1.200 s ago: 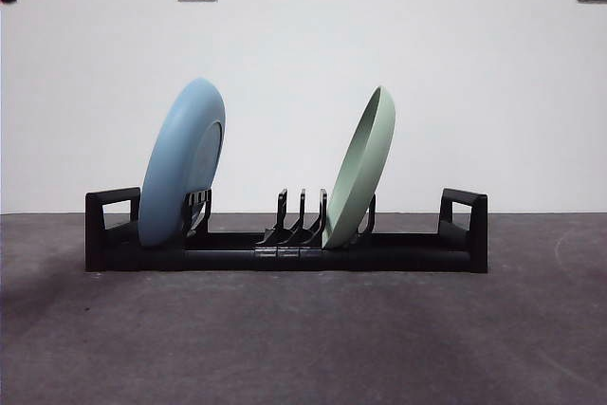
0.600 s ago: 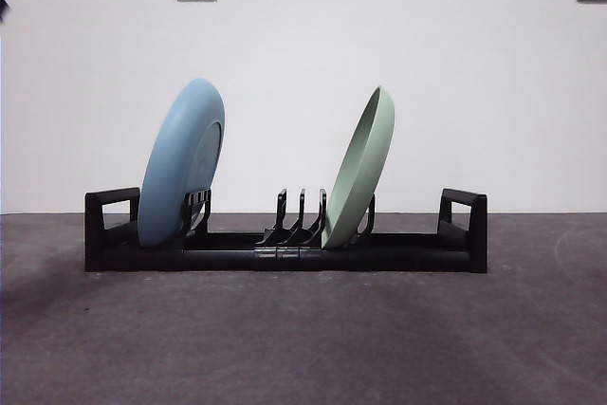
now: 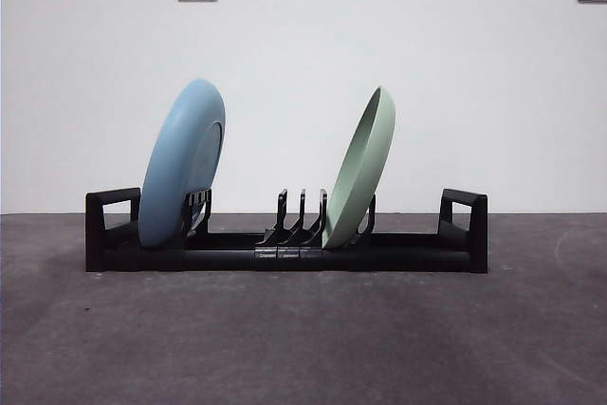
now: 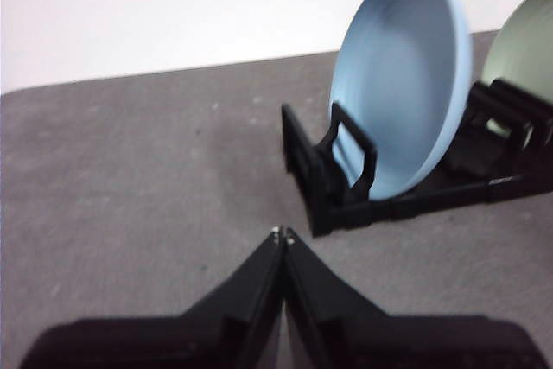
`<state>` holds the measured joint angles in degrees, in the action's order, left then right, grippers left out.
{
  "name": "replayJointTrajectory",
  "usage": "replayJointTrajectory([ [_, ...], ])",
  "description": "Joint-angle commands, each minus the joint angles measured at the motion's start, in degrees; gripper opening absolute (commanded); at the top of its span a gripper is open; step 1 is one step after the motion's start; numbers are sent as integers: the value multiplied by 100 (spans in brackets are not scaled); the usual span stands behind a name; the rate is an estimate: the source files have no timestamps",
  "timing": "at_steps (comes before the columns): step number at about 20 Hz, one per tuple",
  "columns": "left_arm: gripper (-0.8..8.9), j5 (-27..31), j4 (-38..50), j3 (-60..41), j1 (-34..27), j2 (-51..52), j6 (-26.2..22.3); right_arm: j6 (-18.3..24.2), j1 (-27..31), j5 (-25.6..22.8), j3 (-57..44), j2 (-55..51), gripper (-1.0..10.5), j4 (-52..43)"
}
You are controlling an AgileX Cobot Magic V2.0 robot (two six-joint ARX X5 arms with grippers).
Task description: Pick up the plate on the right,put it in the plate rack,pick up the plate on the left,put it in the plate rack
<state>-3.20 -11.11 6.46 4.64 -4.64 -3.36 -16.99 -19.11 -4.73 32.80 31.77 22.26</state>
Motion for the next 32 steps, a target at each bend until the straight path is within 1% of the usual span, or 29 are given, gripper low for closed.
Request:
replayJointTrajectory([
  [1, -4, -22, 83, -350, -83, 328, 83, -50, -7, -13, -28, 0, 4, -33],
  [4, -4, -26, 90, -627, -118, 452, 190, -50, -7, -13, -28, 0, 4, -22],
  [24, -4, 13, 81, -627, -127, 452, 188, -46, -7, -15, -28, 0, 4, 17],
  [25, -4, 13, 81, -627, -127, 452, 188, 94, -7, -22, -28, -2, 4, 22],
  [28, -4, 13, 81, -627, -127, 452, 188, 1355, 87, -146, -44, -376, 4, 76],
  [29, -4, 13, 81, -627, -127, 452, 188, 1670, 188, -101, -90, -549, 4, 42],
  [30, -3, 13, 79, -627, -127, 452, 188, 1768, 339, 37, -175, -761, 4, -11],
  [32, -3, 13, 81, -627, -127, 452, 188, 1797, 691, 452, -485, -1316, 4, -129],
])
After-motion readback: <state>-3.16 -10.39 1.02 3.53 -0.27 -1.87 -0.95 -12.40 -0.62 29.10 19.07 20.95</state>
